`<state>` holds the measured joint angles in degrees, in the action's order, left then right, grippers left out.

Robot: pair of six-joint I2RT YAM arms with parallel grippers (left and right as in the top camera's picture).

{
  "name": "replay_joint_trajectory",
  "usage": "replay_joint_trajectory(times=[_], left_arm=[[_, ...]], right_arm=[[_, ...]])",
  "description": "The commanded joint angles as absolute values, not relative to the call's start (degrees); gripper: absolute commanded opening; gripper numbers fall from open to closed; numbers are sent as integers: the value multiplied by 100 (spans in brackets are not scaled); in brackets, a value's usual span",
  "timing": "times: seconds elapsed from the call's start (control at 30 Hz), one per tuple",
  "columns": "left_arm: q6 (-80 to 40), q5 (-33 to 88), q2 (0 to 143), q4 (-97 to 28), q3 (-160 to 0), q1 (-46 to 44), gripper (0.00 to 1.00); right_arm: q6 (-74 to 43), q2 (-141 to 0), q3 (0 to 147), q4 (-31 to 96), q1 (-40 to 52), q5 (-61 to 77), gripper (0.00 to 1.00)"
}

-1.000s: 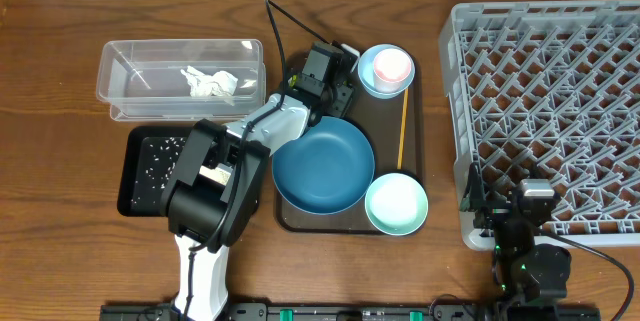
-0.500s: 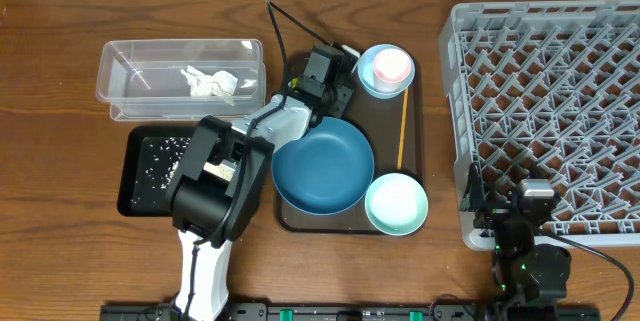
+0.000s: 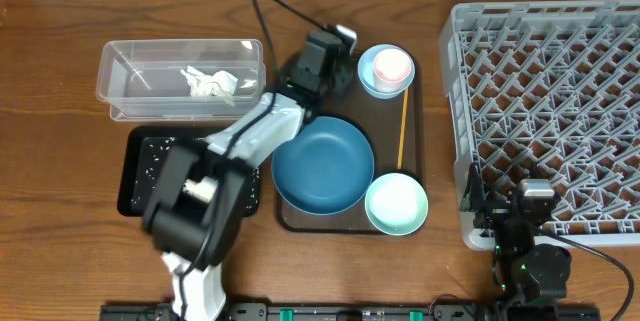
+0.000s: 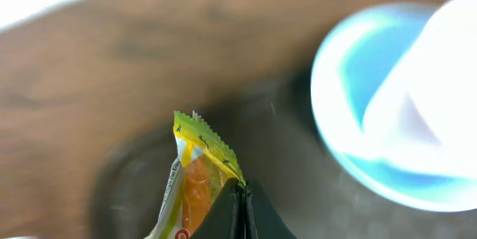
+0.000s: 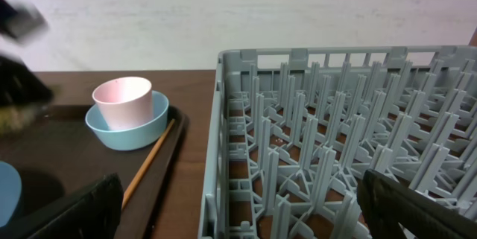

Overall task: Sort waste into correct bins and load items into the dishwasher rack
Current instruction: 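Lift the wrapper and carry it to the clear plastic bin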

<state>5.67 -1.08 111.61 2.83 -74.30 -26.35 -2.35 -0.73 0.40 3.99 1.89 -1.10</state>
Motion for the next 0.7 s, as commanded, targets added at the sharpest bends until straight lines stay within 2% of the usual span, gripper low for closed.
replay_joint_trajectory(times=[0.0,0.2,0.43,0.67], left_arm=[[373,-480,10392,235,-7439,-2585,6],[158,-504,9559,-145,-7439,-2268,6],[167,-480,9258,-803,-7430,-1391,6],[895,1166,9406,-1310,-7426,-493,6]], right_arm=[[-274,-64,30,416,244,-148,99],[-272,-64,30,414,244,-150,99],[-274,-64,30,414,244,-148,99],[-272,-64,30,414,244,-148,99]])
